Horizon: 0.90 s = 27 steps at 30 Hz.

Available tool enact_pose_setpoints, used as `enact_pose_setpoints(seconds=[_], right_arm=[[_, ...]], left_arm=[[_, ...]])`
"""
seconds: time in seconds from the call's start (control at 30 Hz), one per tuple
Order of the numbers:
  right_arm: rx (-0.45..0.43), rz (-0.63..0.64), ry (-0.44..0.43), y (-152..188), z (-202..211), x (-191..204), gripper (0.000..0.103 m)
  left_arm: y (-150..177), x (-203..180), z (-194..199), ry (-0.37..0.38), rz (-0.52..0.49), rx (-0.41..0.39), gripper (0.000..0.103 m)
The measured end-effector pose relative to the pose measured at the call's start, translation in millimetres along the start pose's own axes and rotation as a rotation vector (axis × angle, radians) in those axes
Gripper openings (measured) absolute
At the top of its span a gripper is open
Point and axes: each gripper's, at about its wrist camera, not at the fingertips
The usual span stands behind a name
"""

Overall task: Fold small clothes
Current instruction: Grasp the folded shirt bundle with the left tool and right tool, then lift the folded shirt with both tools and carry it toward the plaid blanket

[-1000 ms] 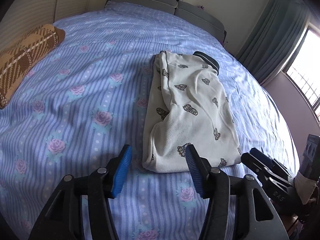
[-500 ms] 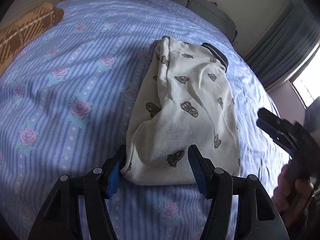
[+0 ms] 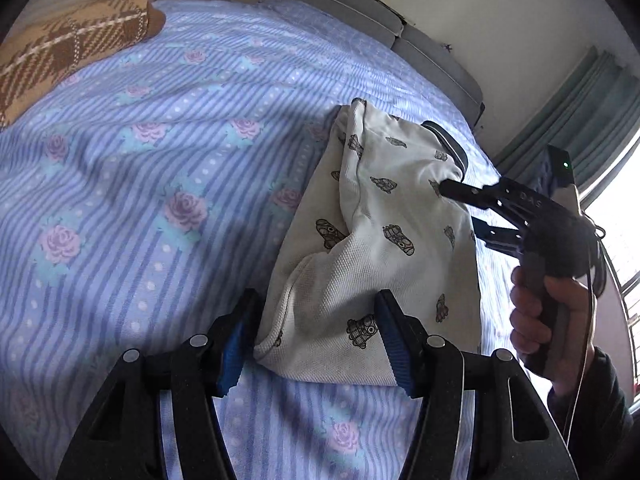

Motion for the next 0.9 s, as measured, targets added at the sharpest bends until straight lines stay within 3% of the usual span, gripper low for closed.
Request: enact_pose_setpoints(seconds=[0.1,0.13,0.2,0.23,0.27,0.37,0.47,0.67,0.9], right_arm=[[0.012,0.018,-0.033,-6,-10,3,0.068],[0.017,0.022,-0.052,-8,-13,4,0.068],[0.033,0.028,-0.087,-11,-19,6,0.058],[0.047,0.031,-0.111,-12,-23,8,0.048],[0.063,0.03,-0.132,-13,-27,9,0.043],[0.06,0.012,-0.157,-11,-31,6,0.029],[0.042,-0.037,-0.217,-7,-27,-3,0.022],[0.007,-0.061,-0.226,-7,-4,5,0.019],[-0.028,-0.02,-0.212,-16,30,46,0.019]], left_arm=[[-1,-1,-3,-0.006,0.004,0.001,0.055],[-1,-1,-3,-0.01,0.004,0.002,0.049],[-2,0,-3,-0.001,0.014,0.006,0.042],[-3,2,-4,0.008,0.024,0.008,0.036],[-4,4,-4,0.018,0.033,0.011,0.027],[-5,7,-4,0.053,0.054,0.026,0.015],[-6,6,1,0.058,0.064,0.013,0.013],[-13,1,18,0.063,0.053,0.007,0.013],[-36,18,65,0.101,0.075,-0.044,0.013]])
Point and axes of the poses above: each gripper's, at about its wrist camera, not at the fingertips, and z roughly against the way its jaws point, x to its left, y to its underside, and after that the axes turned 8 degrees about x, right-handed
